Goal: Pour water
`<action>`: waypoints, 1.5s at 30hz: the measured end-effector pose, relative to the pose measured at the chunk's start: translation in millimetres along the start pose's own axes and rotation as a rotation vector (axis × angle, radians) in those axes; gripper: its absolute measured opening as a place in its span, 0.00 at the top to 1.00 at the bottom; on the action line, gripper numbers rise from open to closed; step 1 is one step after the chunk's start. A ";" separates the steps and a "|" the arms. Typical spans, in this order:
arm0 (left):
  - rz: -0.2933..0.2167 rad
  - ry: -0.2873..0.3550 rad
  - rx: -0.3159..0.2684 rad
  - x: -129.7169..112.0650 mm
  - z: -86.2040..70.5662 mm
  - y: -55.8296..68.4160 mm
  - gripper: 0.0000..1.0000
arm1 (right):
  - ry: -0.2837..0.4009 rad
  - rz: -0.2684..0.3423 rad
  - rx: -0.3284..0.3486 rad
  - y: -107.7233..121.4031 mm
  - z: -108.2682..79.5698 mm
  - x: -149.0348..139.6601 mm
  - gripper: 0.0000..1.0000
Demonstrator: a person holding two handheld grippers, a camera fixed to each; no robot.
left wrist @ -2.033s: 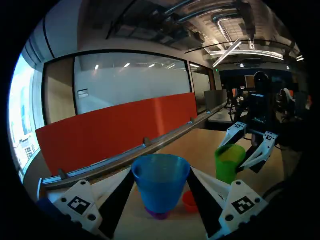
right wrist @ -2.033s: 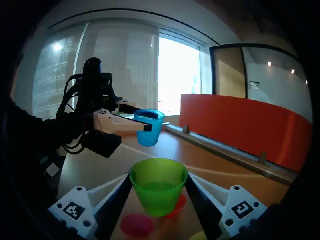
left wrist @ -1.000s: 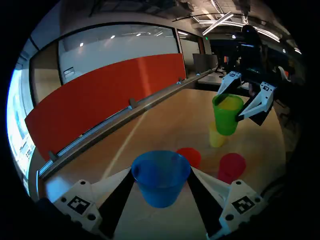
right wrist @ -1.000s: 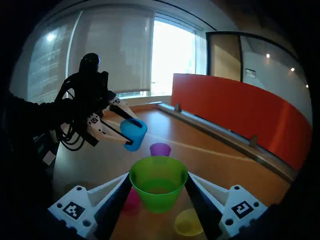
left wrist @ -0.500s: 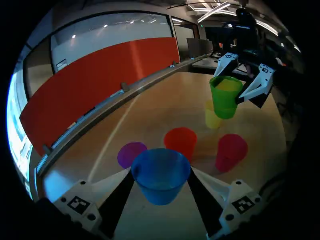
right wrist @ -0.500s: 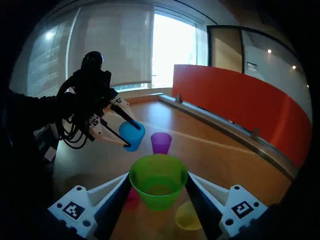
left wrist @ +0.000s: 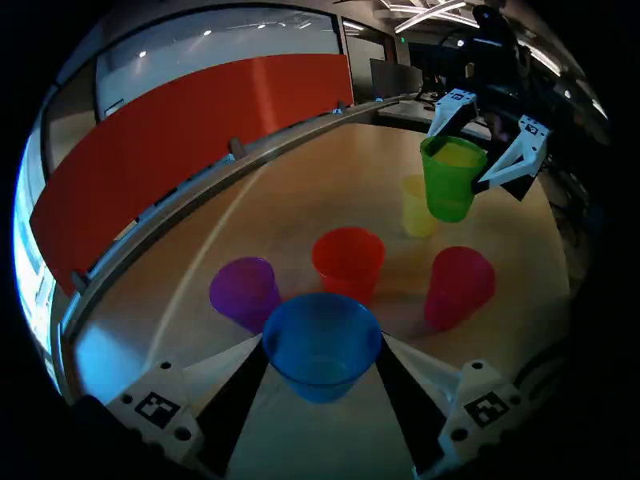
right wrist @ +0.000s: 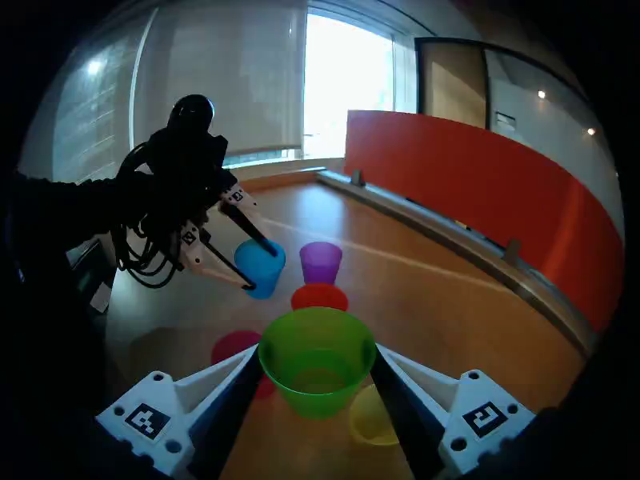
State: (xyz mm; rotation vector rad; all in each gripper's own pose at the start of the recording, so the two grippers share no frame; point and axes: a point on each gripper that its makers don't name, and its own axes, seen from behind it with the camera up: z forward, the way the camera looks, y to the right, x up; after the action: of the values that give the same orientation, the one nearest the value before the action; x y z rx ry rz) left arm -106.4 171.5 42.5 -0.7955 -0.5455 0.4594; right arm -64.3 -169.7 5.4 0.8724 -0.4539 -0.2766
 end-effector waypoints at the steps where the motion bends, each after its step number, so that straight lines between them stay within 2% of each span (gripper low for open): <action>1: -0.005 -0.002 -0.004 -1.0 1.0 0.7 0.12 | -0.004 0.000 0.001 -0.1 0.2 -1.5 0.08; 8: -0.024 -0.018 -0.024 -8.0 6.1 4.0 0.12 | -0.024 0.002 0.006 -1.1 3.6 -8.3 0.08; 27: -0.034 -0.050 -0.038 -22.7 17.3 6.7 0.12 | -0.063 0.001 0.016 -3.7 9.5 -24.7 0.08; 45: -0.039 -0.055 -0.039 -29.8 16.0 4.7 0.12 | -0.079 0.000 0.019 -6.1 11.2 -34.4 0.08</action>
State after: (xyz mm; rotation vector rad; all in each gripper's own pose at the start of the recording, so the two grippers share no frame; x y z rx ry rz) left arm -140.0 165.9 39.7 -0.8099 -0.6218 0.4374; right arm -100.0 -166.8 -2.4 0.8820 -0.5305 -0.3077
